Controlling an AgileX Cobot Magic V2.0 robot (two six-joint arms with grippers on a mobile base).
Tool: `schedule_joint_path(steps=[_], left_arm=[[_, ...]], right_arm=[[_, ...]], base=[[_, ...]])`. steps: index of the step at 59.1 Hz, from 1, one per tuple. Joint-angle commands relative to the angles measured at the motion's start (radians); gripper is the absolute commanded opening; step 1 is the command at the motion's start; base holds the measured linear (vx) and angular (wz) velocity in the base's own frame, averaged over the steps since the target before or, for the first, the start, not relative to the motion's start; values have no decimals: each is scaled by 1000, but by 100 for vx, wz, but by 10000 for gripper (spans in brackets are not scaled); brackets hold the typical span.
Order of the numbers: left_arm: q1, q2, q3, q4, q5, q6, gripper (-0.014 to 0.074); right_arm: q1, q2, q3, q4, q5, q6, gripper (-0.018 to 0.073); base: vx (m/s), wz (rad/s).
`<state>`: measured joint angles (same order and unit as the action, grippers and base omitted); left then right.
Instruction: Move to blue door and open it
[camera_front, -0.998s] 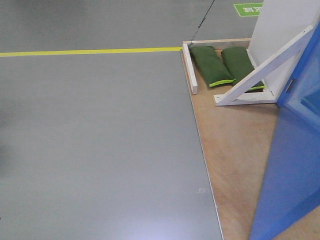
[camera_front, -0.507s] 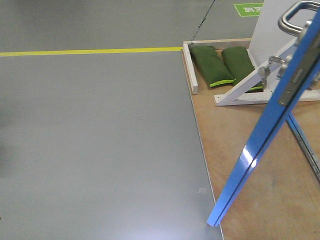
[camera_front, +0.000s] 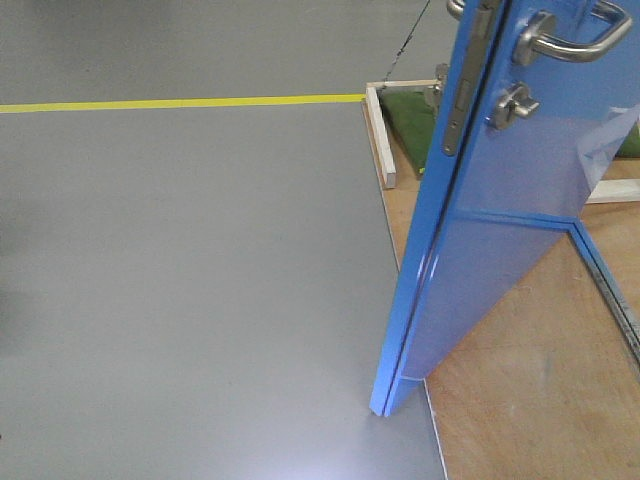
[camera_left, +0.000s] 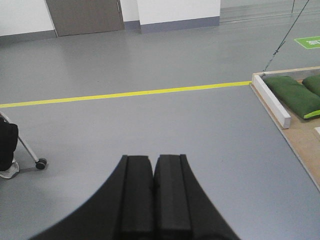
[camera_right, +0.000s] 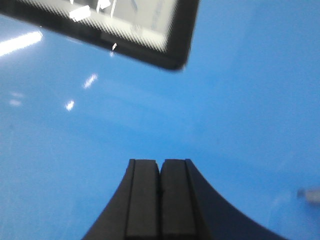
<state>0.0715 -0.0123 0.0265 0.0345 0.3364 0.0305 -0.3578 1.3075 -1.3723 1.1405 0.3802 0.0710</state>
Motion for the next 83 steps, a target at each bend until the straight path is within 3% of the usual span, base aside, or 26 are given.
schedule_joint_path(steps=[1,11,23,83], left_arm=[[1,-15,3,-5,-87,-2,70],[1,-15,3,-5,-87,-2,70],[1,-15,3,-5,-87,-2,70],[1,-15,3,-5,-87,-2,70]], right_arm=[[74,11,-56,-49,-195,-5,2],[235,75,-92,-67,-421,-5,2],[333,134,-133,-67,-366,-5,2],[336,173,-145,-66,-338,-5,2]], base=[[0,0],[0,0],[0,0],[0,0]])
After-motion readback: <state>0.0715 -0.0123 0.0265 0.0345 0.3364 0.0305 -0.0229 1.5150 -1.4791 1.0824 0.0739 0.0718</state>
